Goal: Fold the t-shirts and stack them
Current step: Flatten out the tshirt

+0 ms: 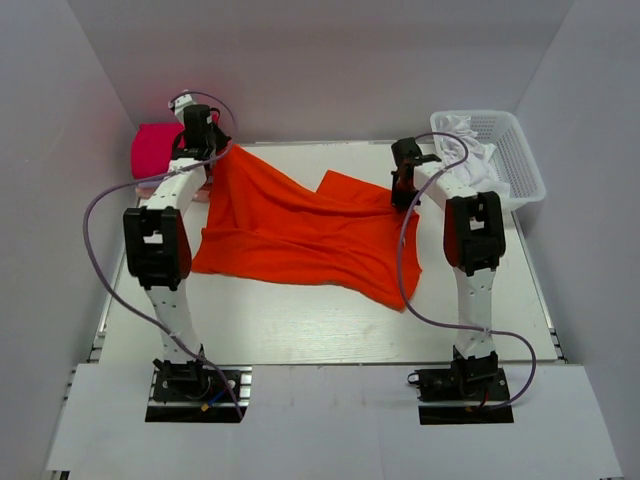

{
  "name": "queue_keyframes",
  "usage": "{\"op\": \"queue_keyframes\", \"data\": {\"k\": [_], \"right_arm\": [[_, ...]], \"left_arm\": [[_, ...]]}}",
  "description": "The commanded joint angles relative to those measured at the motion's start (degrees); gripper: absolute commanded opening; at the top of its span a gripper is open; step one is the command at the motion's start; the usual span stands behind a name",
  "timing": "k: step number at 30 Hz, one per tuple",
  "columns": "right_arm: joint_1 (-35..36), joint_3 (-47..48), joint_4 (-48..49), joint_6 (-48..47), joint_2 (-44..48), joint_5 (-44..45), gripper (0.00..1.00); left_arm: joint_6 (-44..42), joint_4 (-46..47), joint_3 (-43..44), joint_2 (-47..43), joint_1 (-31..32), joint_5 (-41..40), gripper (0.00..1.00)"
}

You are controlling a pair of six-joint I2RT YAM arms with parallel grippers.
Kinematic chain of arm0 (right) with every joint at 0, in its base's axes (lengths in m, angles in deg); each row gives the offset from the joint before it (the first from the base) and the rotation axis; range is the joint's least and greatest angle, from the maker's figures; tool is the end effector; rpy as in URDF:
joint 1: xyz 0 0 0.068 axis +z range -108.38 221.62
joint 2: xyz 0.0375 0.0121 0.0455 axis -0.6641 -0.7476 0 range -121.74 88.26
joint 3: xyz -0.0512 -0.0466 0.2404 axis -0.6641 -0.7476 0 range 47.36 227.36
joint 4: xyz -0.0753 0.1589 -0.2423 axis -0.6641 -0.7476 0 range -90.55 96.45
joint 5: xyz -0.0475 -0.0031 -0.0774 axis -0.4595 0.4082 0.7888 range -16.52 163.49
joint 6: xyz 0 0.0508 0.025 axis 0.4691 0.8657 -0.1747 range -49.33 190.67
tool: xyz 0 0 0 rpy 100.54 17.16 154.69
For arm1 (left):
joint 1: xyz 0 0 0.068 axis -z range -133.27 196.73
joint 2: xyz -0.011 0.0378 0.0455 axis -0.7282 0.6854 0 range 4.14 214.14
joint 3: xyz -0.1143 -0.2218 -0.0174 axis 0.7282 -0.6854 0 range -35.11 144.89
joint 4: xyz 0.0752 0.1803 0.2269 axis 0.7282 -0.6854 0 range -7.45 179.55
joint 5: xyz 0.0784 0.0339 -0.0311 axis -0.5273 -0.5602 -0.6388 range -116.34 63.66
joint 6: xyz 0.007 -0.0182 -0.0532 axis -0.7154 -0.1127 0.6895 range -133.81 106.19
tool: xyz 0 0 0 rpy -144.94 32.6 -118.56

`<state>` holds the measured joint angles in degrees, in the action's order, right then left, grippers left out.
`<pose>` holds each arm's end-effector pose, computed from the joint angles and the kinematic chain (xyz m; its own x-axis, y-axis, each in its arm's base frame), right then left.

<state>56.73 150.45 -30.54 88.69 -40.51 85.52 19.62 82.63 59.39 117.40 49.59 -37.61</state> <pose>0.4900 0.1238 0.1314 -0.8660 0.0794 -0.4938 0.1106 0.9933 -0.0342 0.5057 -0.0174 0.2507 -0.2913 -0.5265 -0.7987 -0.3445 0.8367 -0.4258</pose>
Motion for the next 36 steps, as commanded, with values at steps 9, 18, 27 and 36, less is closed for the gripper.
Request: {"op": "queue_keyframes", "data": {"k": [9,18,27,36], "right_arm": [[-1.58,1.94,2.71,0.71,1.15,1.77,0.00],[-1.32,3.52,2.10,-2.02,3.00,-2.80,0.03],[-0.26,2.64,-1.94,-5.36,10.02,-8.08,0.53],[4.04,-14.83,-7.74,-4.40,25.49,-8.60,0.90]], "left_arm": [[-2.13,-3.82,23.12,14.55,0.22,7.57,1.00],[-5.57,-13.11,16.53,1.55,0.22,14.17,1.00],[1.10,-33.32,-8.09,-17.36,-1.70,-2.97,0.91],[6.47,-33.53,-18.65,-15.44,-9.79,3.07,0.78]]}}
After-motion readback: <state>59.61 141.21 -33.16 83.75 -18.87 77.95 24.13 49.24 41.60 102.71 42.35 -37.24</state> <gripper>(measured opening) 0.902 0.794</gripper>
